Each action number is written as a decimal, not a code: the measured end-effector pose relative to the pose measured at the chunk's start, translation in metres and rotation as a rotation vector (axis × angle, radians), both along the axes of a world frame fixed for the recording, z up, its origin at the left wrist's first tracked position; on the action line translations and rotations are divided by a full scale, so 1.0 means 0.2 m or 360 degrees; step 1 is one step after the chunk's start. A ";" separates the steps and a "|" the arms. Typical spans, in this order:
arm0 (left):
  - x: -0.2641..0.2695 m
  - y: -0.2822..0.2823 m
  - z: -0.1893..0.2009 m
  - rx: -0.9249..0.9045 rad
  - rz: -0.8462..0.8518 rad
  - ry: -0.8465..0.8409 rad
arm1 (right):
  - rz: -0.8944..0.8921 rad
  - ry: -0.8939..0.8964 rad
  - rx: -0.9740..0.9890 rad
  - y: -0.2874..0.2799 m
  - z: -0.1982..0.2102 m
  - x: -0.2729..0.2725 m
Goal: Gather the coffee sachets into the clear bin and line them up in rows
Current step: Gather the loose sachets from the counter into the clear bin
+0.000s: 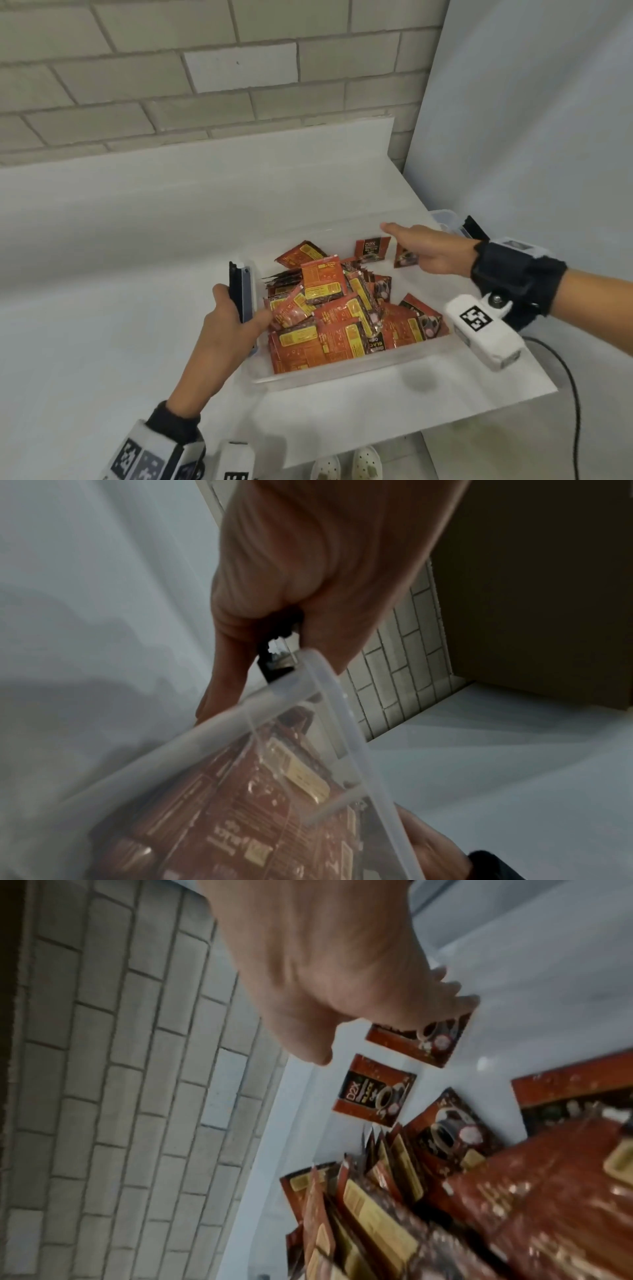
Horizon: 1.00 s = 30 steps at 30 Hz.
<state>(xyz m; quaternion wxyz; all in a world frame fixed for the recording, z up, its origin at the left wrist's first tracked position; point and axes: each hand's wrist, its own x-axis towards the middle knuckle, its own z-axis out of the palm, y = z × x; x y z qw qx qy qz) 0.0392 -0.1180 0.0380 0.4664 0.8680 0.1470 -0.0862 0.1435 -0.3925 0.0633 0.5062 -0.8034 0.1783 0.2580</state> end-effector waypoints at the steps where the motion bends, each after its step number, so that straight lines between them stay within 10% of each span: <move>1: 0.00 0.00 0.00 -0.0002 -0.0003 0.0004 | -0.0020 -0.0009 0.0020 0.04 0.00 0.00; 9: -0.01 -0.02 0.01 -0.0010 0.0035 -0.0035 | 0.0548 0.0197 0.0175 0.29 0.01 -0.09; 16: -0.02 -0.04 0.00 0.0029 0.0069 -0.0111 | 0.0336 0.0442 -0.0336 -0.08 -0.04 -0.12; 24: -0.02 -0.05 0.00 0.0033 0.0085 -0.0136 | 0.0569 0.0570 0.0319 0.23 -0.09 -0.28; 30: -0.02 -0.04 0.00 0.0060 0.0075 -0.0132 | 0.0365 0.0426 0.0034 0.03 0.07 -0.23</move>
